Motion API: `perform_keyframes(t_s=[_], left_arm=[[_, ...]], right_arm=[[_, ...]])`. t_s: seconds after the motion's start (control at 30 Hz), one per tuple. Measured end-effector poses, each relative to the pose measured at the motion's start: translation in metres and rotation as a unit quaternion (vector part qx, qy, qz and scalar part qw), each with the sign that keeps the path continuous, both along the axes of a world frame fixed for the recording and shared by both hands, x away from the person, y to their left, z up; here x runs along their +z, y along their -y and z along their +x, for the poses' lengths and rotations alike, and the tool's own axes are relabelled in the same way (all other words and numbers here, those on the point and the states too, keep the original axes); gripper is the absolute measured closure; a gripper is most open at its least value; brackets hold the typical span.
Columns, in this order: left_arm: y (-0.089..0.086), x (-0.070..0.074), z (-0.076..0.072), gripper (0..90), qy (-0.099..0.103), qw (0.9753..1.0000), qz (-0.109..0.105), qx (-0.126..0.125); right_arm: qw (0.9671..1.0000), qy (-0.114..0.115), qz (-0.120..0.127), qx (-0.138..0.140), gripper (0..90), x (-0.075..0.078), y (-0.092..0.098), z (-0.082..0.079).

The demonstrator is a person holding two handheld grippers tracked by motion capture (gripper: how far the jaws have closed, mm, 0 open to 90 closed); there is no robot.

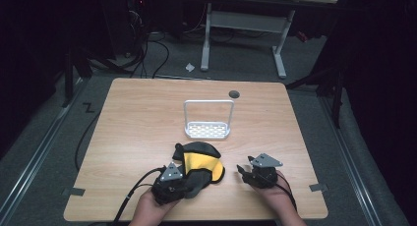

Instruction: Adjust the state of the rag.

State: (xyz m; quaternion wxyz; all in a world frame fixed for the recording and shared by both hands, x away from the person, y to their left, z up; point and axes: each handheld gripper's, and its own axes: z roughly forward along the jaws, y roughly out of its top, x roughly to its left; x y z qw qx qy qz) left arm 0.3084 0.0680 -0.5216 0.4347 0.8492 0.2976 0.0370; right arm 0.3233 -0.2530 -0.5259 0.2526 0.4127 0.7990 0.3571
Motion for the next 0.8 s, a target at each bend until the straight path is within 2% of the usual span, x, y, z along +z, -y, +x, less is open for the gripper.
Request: perform_keyframes(t_s=[0.13, 0.33, 0.37, 0.4, 0.43, 0.53, 0.57, 0.6, 0.63, 0.67, 0.8], left_arm=[[0.009, -0.002, 0.001, 74.9, 0.004, 0.9999, -0.005, -0.008], [0.009, -0.002, 0.000, 74.0, 0.007, 0.9999, -0.007, -0.007], [0.009, -0.002, 0.000, 73.8, 0.007, 0.9999, -0.008, -0.006], [0.009, -0.002, 0.000, 73.7, 0.007, 0.9999, -0.008, -0.006], [0.009, -0.002, 0.000, 73.5, 0.007, 0.9999, -0.008, -0.006], [0.009, -0.002, 0.000, 72.8, 0.006, 0.9999, -0.011, -0.005], [0.008, -0.001, 0.000, 71.9, 0.005, 0.9999, -0.014, -0.003], [0.008, -0.001, -0.001, 71.9, 0.007, 0.9999, -0.014, -0.004], [0.008, -0.001, -0.001, 71.8, 0.007, 0.9999, -0.014, -0.004], [0.008, 0.001, -0.002, 72.3, 0.012, 0.9998, -0.014, -0.005], [0.007, 0.004, -0.004, 74.1, 0.019, 0.9997, -0.016, -0.009]], right_arm=[[1.0000, 0.000, 0.005, 0.000, 44.0, 0.001, -0.001, 0.000], [0.9996, 0.018, 0.018, 0.017, 43.9, 0.008, -0.011, -0.007], [0.9992, 0.032, 0.013, 0.022, 43.8, 0.013, -0.020, -0.011], [0.9992, 0.032, 0.013, 0.022, 43.8, 0.013, -0.020, -0.011], [0.9986, 0.037, 0.021, 0.033, 43.9, 0.016, -0.028, -0.015], [0.9981, 0.033, 0.026, 0.044, 45.3, 0.017, -0.035, -0.017], [0.9978, 0.019, 0.014, 0.061, 46.4, 0.012, -0.046, -0.017], [0.9978, 0.016, 0.005, 0.064, 46.9, 0.010, -0.049, -0.017], [0.9978, 0.016, 0.005, 0.064, 46.9, 0.010, -0.049, -0.017], [0.9978, 0.008, -0.016, 0.063, 49.0, 0.004, -0.056, -0.014], [0.9982, -0.010, -0.032, 0.050, 54.8, -0.004, -0.059, -0.006]])
